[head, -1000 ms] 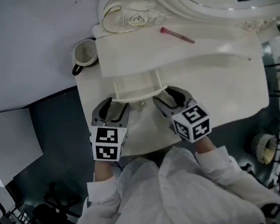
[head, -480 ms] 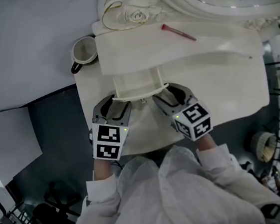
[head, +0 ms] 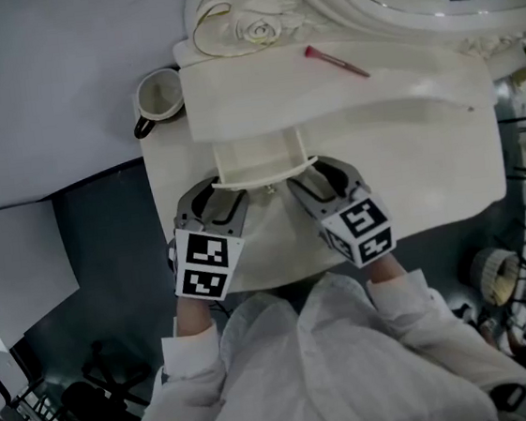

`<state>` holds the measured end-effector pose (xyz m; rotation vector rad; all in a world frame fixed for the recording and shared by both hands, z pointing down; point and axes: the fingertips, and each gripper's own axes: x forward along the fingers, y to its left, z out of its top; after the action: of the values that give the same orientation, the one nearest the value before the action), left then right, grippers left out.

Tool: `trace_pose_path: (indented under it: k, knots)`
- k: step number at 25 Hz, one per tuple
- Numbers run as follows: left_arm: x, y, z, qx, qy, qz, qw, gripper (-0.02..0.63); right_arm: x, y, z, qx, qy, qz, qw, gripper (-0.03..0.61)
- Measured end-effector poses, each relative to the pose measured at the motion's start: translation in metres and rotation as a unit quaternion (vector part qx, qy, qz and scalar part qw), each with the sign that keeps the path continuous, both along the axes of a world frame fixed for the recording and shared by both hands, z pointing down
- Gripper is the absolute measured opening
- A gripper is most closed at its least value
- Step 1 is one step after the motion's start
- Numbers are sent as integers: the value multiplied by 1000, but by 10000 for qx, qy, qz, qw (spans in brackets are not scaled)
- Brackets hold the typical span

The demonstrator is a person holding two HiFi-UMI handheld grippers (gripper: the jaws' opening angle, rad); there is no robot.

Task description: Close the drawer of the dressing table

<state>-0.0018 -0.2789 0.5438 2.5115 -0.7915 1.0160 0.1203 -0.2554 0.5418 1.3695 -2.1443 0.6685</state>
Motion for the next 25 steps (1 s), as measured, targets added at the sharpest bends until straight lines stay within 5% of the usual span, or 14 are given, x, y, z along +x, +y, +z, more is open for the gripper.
trace_pose_path:
  k: [25]
  knots:
    - [2,-8,-4,490,-224,-76,9985,204,-1,-11,-14,370,454,-197,9981,192]
